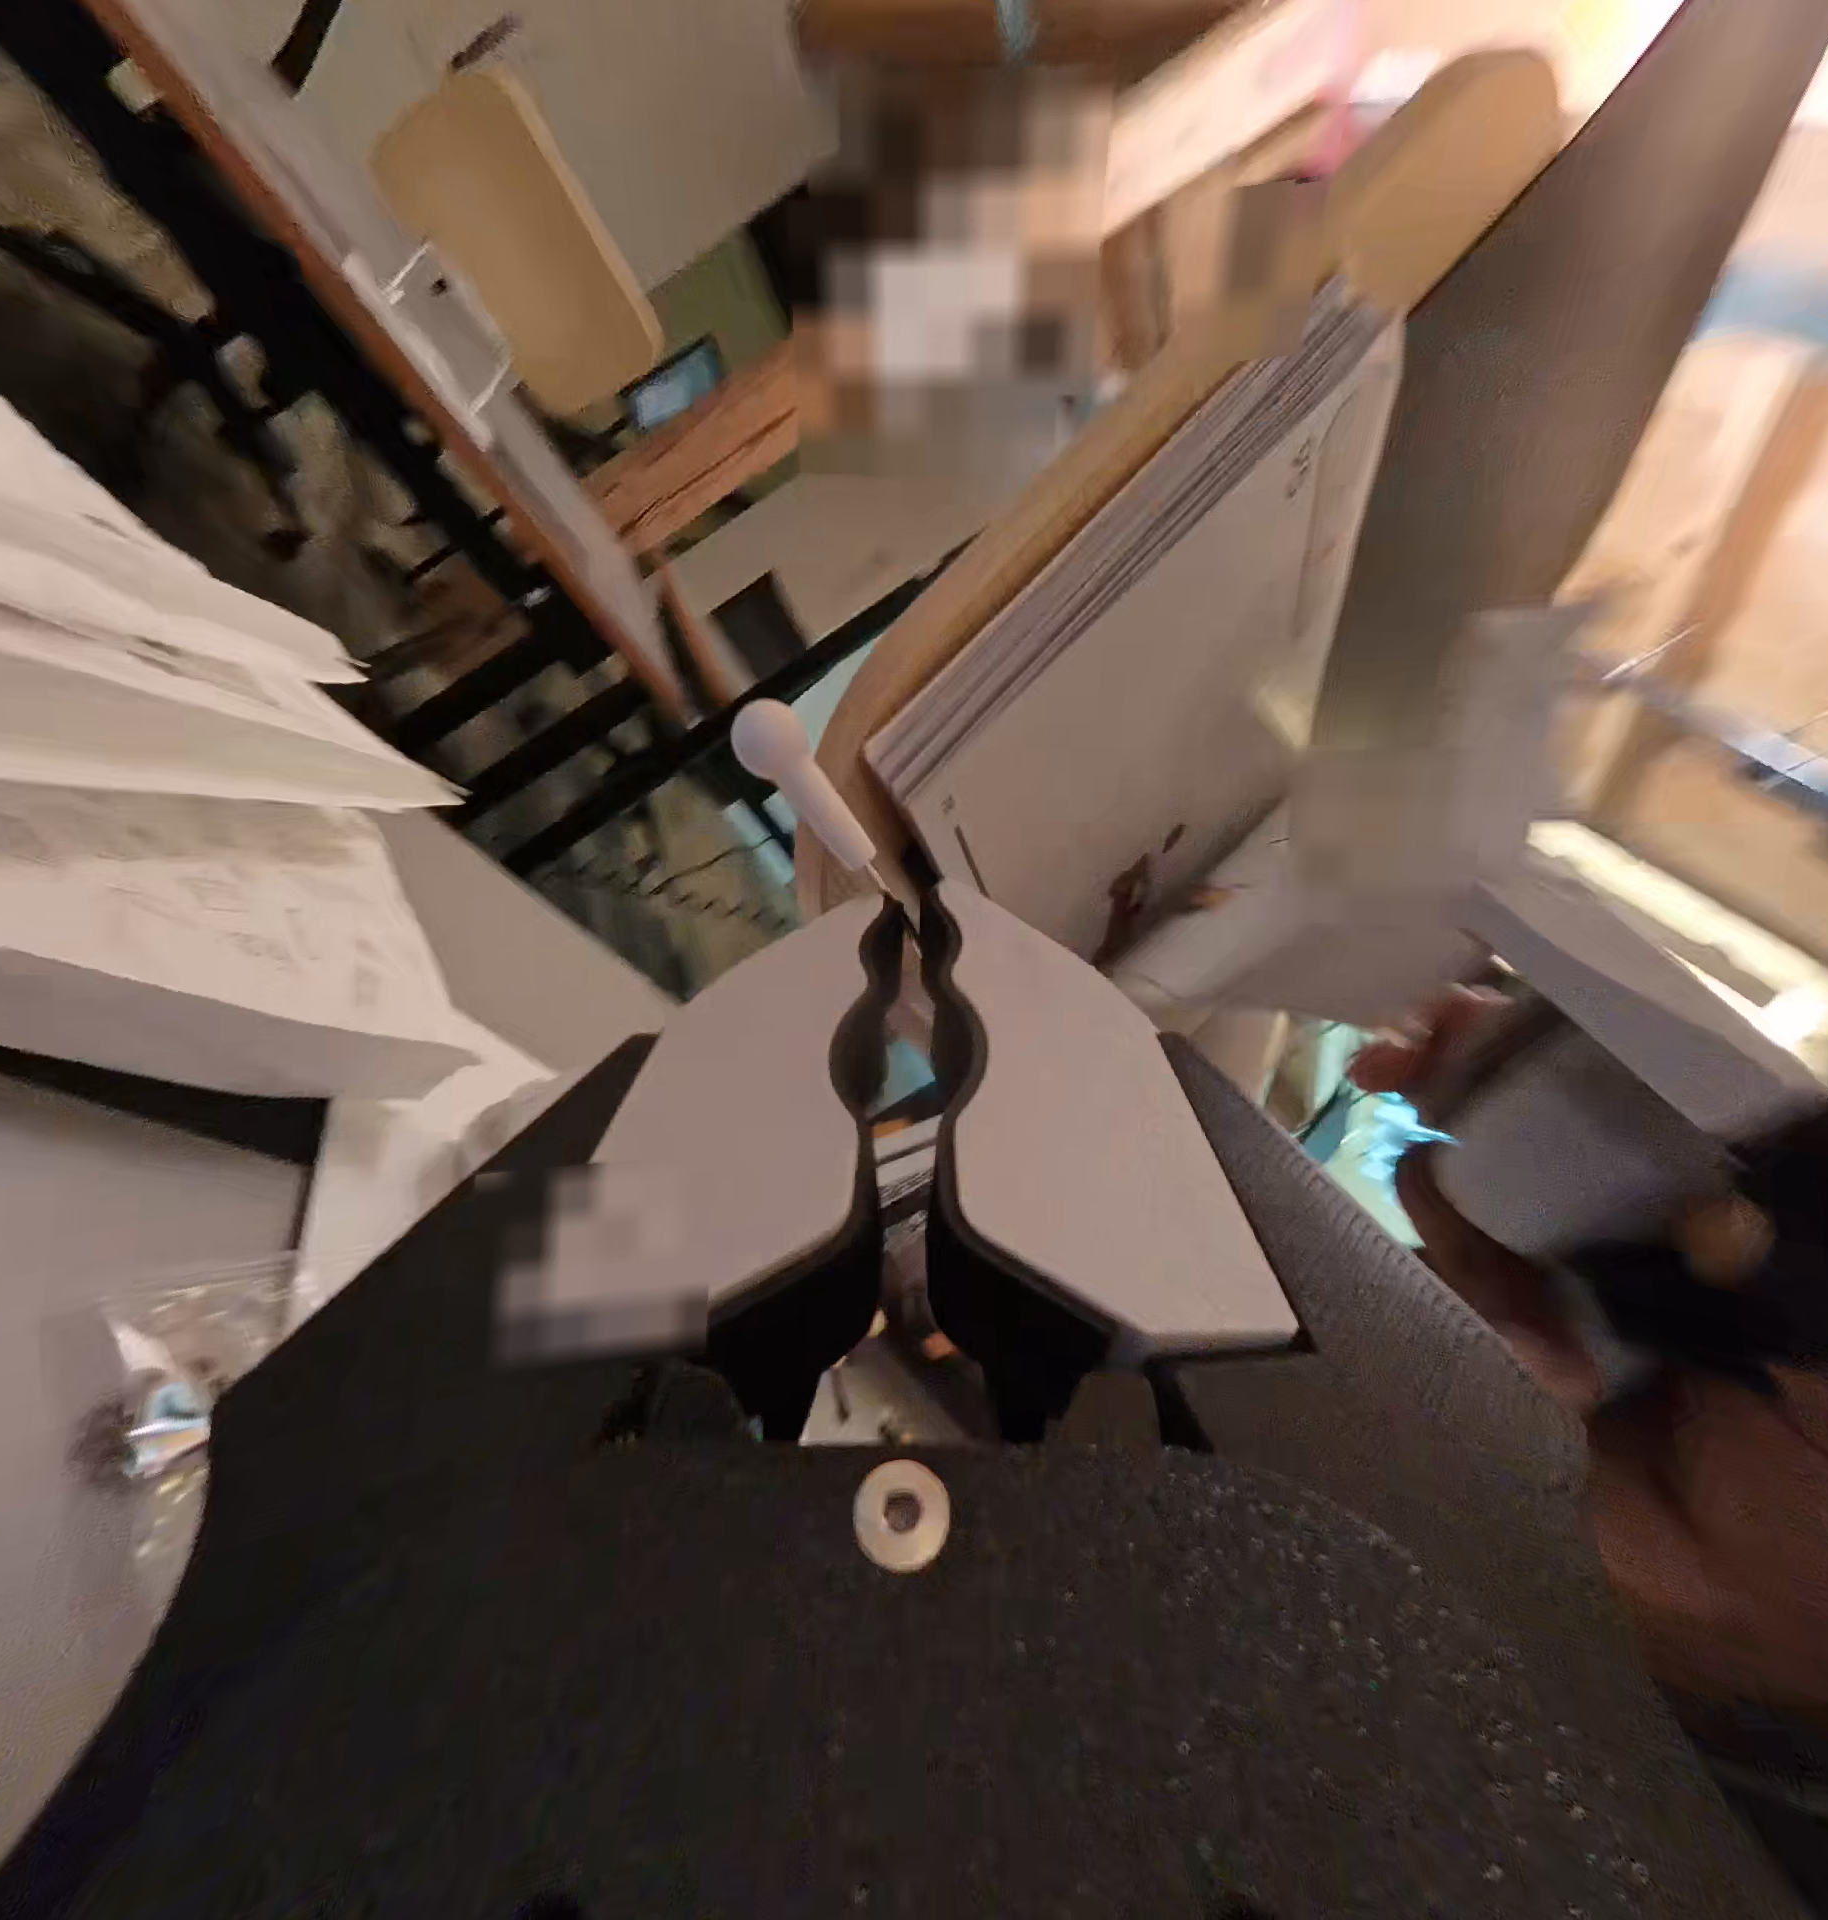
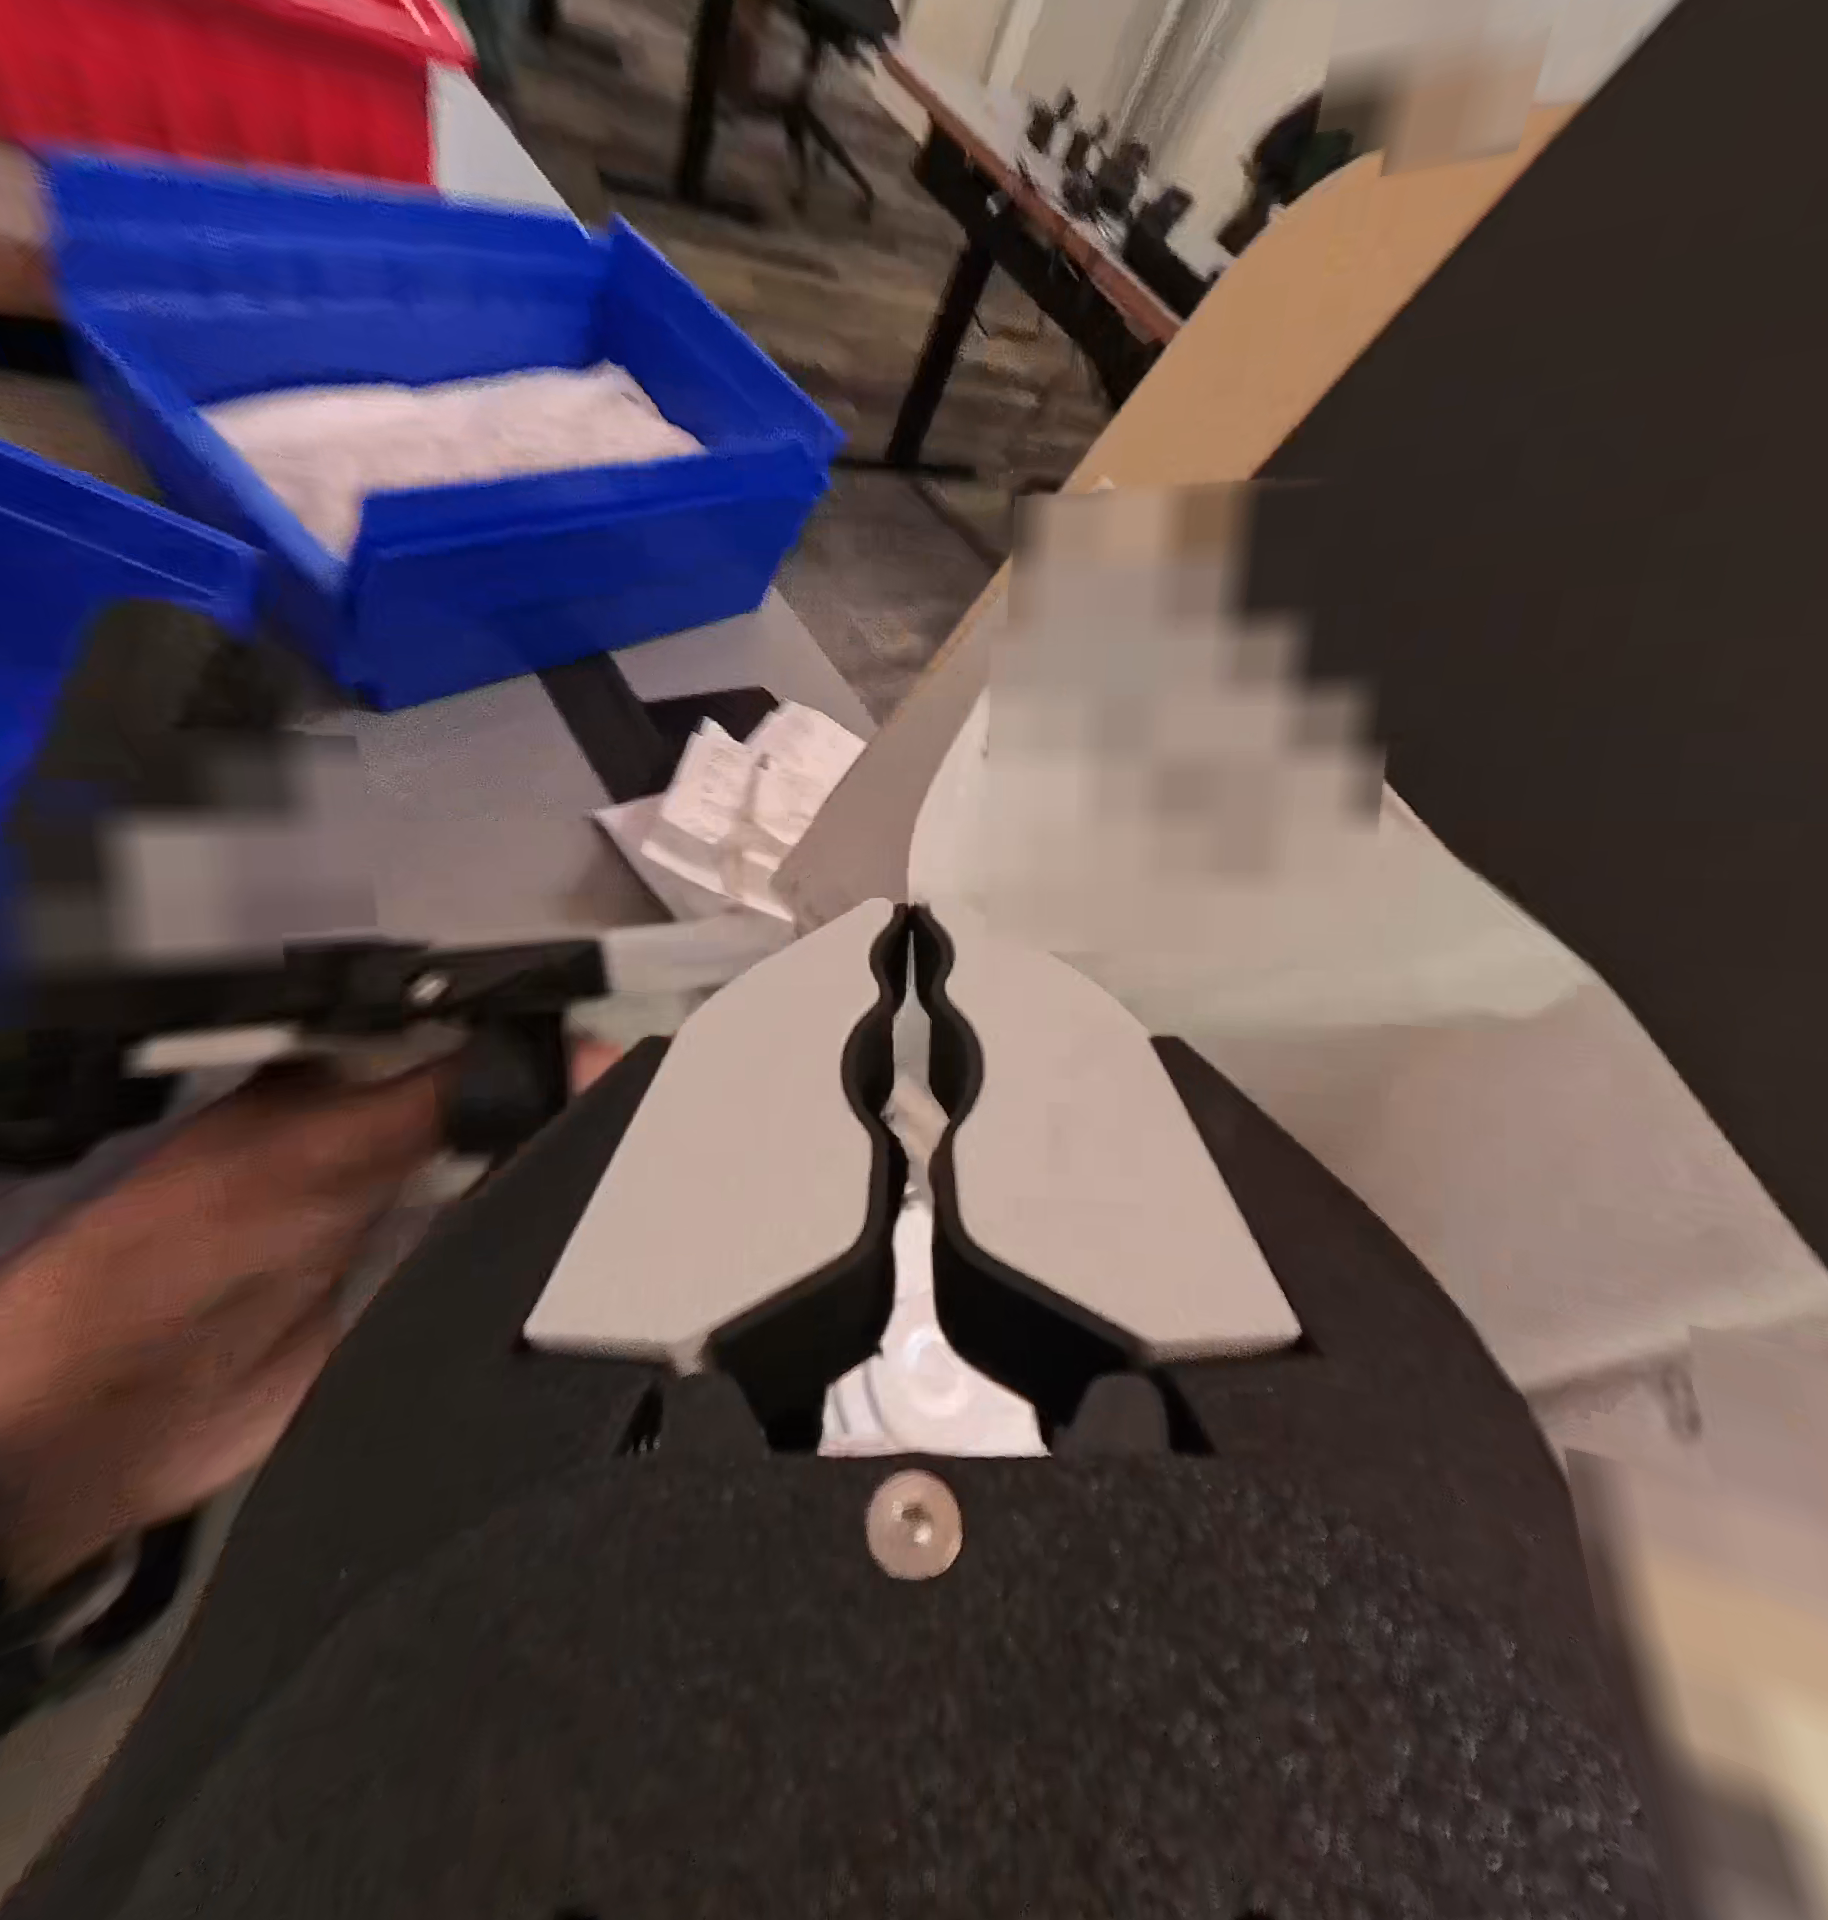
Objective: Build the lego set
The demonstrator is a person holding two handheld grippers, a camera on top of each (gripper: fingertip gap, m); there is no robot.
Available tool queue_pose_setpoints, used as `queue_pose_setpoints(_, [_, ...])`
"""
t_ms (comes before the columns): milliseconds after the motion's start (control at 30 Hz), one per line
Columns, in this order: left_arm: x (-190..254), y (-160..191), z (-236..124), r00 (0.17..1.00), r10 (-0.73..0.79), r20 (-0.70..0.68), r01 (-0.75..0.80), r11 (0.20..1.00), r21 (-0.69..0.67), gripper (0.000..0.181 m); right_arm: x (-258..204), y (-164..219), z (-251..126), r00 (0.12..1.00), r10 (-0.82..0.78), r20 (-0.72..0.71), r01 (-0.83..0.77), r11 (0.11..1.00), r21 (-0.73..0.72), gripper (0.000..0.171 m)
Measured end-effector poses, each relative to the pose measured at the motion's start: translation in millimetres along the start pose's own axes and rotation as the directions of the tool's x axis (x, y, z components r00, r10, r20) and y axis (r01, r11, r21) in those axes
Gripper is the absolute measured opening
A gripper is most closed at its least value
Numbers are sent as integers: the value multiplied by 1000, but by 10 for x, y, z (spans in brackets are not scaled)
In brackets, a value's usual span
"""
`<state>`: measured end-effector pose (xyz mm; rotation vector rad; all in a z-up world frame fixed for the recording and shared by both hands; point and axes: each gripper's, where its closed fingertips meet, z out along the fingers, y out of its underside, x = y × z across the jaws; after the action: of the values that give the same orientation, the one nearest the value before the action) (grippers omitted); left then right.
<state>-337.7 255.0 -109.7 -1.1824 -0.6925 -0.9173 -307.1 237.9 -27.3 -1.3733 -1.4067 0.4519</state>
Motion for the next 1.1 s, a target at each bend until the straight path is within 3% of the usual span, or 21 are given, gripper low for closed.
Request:
queue_pose_setpoints(100, [-34, 20, 3, 998, -49, -38, 49, 999, 5, 4, -70, 38, 388, 995, -68, -69, 62, 994, -85, 1])
queue_pose_setpoints(267, [38, -17, 17, 995, -54, -87, 56, 998, 23, 3, -111, 22, 664, 970, -185, -156, 168, 979, -118, 10])
queue_pose_setpoints(367, [38, -23, 34, 993, -70, -100, 73, 997, 26, 3, -342, -41, 665, 966, -250, -69, 246, 968, -55, 25])
queue_pose_setpoints(467, [63, -35, 42, 993, -60, -103, 63, 998, 23, 2, -466, -270, 278, 972, -232, -19, 233, 962, 145, 29])
queue_pose_setpoints(567, [68, -37, 49, 994, -52, -101, 55, 998, 22, 2, -150, -274, -378, 985, -149, -86, 166, 953, 254, 25])
queue_pose_setpoints(667, [50, -30, 49, 994, -57, -96, 60, 998, 30, 2, 455, 245, -680, 928, -274, -252, 301, 951, 76, 25])
queue_pose_setpoints(767, [46, -26, 35, 995, -48, -88, 52, 998, 45, 3, 843, 656, -602, 844, -459, -279, 438, 888, -138, 21])
queue_pose_setpoints(867, [44, -19, 11, 993, -78, -93, 84, 994, 66, 2, 794, 725, -303, 743, -627, -235, 571, 777, -266, 26])
queue_pose_setpoints(967, [82, -21, -35, 983, -125, -136, 142, 982, 122, 1, 745, 807, -64, 709, -673, -213, 570, 724, -388, 40])
queue_pose_setpoints(1100, [146, -21, -86, 985, -98, -141, 125, 973, 196, 1, 646, 788, 13, 698, -662, -273, 579, 746, -330, 27])
